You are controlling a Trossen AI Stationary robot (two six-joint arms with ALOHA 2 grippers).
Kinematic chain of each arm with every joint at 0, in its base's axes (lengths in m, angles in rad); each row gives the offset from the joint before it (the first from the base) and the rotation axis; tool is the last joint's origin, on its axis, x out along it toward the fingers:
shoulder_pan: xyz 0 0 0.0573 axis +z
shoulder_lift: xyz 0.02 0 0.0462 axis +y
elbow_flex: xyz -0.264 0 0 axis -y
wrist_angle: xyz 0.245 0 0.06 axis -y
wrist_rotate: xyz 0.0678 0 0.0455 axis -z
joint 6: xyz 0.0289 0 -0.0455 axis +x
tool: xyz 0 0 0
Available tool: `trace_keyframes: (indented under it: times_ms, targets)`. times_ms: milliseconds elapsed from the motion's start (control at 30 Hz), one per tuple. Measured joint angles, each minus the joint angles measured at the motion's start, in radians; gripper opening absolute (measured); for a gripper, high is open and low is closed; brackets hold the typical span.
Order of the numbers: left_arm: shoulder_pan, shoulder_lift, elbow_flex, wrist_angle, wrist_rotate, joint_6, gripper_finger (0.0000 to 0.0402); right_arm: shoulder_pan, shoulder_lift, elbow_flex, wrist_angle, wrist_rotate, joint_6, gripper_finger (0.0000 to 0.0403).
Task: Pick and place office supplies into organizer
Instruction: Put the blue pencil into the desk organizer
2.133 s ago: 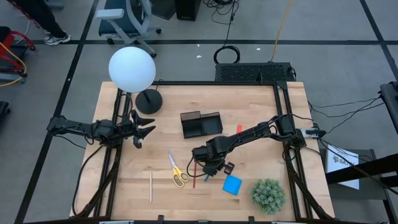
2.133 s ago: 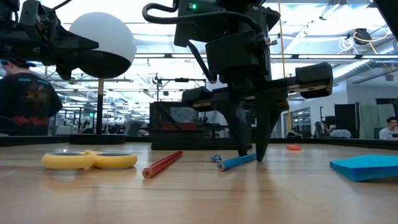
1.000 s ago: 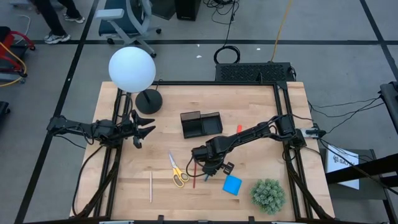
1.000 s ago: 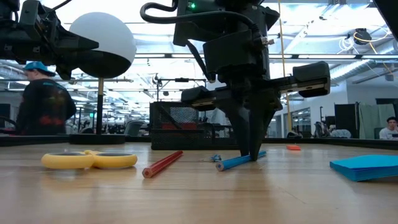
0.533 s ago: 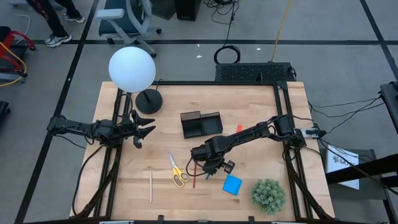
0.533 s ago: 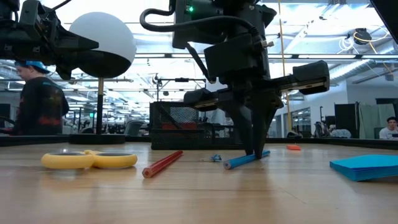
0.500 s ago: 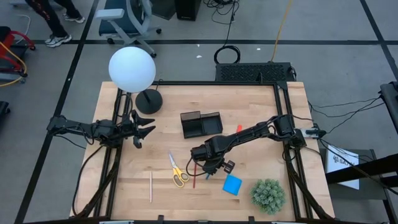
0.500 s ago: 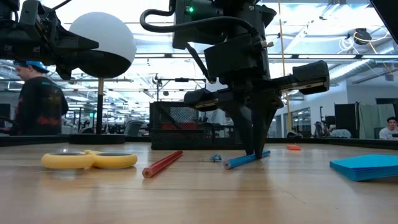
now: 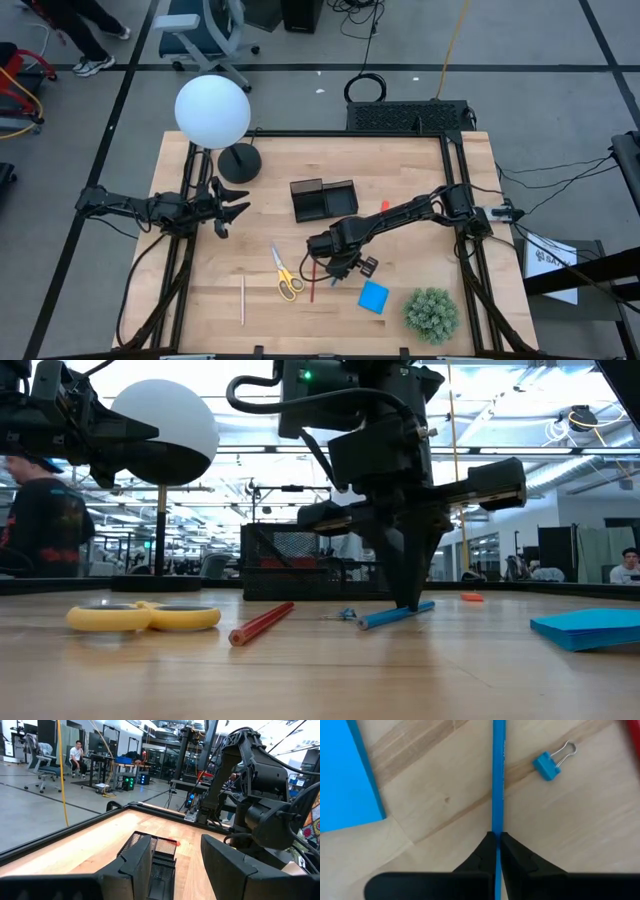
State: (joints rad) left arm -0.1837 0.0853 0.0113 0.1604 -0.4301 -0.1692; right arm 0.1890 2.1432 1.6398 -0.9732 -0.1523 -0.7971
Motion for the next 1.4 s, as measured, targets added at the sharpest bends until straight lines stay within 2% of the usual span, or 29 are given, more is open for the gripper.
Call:
trace_keyframes:
  times_ms: [600, 733, 867, 1200, 1400]
  targets:
    - [0.000, 0.000, 0.000, 0.000, -0.014, -0.002, 0.0170, -0.029, -0.088, 0.001, 0.021, 0.000, 0.056, 0.0000]
    - [0.000, 0.000, 0.000, -0.001, -0.015, -0.008, 0.0170, -0.031, -0.094, 0.001, 0.040, 0.041, 0.056, 0.0006]
    - [0.000, 0.000, 0.000, -0.002, -0.015, -0.010, 0.0170, -0.035, -0.094, 0.001, 0.049, 0.041, 0.041, 0.0028]
    - [0.000, 0.000, 0.000, -0.003, -0.014, -0.010, 0.0170, -0.071, -0.086, 0.001, 0.094, 0.021, 0.022, 0.0121]
    - [0.000, 0.000, 0.000, -0.009, -0.014, -0.010, 0.0170, -0.078, -0.080, -0.016, 0.109, 0.021, -0.001, 0.0138]
